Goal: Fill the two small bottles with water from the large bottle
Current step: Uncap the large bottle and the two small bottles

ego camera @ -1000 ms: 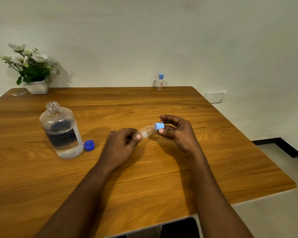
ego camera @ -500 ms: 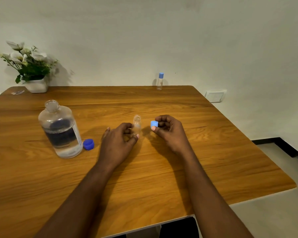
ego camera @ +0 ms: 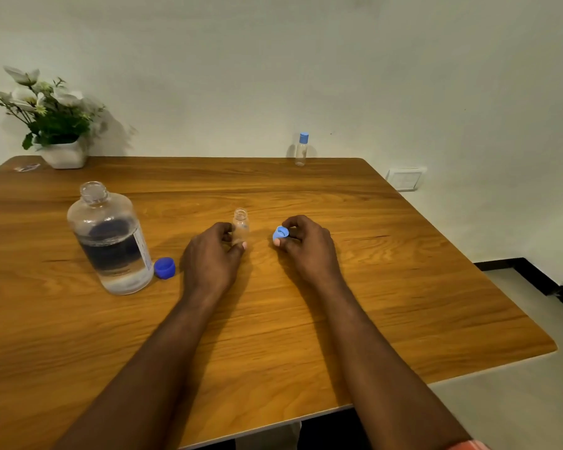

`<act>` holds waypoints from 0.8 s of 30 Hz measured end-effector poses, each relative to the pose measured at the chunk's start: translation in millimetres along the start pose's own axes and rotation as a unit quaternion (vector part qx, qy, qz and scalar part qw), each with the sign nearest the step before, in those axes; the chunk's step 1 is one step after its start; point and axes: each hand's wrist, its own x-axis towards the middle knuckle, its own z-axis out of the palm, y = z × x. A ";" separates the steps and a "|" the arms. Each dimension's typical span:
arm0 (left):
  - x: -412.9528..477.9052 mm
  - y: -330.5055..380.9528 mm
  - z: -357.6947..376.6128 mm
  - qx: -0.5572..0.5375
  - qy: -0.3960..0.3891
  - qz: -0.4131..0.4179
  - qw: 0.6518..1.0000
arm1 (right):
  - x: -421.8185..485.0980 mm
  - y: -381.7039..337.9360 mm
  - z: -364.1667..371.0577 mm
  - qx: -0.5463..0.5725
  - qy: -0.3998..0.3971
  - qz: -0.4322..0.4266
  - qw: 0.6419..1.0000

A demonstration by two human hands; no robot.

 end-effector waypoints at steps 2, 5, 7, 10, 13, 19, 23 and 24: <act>-0.8 1.3 -0.8 0.001 0.003 -0.006 1.000 | -2.1 -2.5 -0.5 -0.009 -0.004 -0.007 1.000; -1.2 2.4 -0.9 0.004 0.005 -0.007 1.000 | -4.9 -6.5 -0.9 -0.039 -0.021 -0.024 0.999; -1.4 2.6 -0.6 0.007 0.006 -0.006 1.000 | -5.5 -8.2 0.3 -0.053 -0.029 -0.033 0.998; -1.1 2.3 0.0 0.015 0.006 -0.011 1.000 | -4.5 -9.0 5.3 -0.075 -0.033 -0.047 0.996; -0.6 2.2 1.0 0.020 0.003 -0.014 1.000 | -3.2 -8.9 9.3 -0.090 -0.035 -0.057 0.994; 0.0 -1.5 1.7 0.028 0.001 -0.017 0.999 | -2.0 -5.5 13.3 -0.091 -0.037 -0.056 0.994; -3.2 -1.9 -0.8 0.046 0.000 -0.023 0.999 | -1.2 -4.3 9.4 -0.050 -0.054 -0.024 0.997; -5.3 -1.8 -1.9 0.046 0.002 -0.023 0.999 | -1.3 -4.2 7.7 -0.037 -0.059 -0.013 0.998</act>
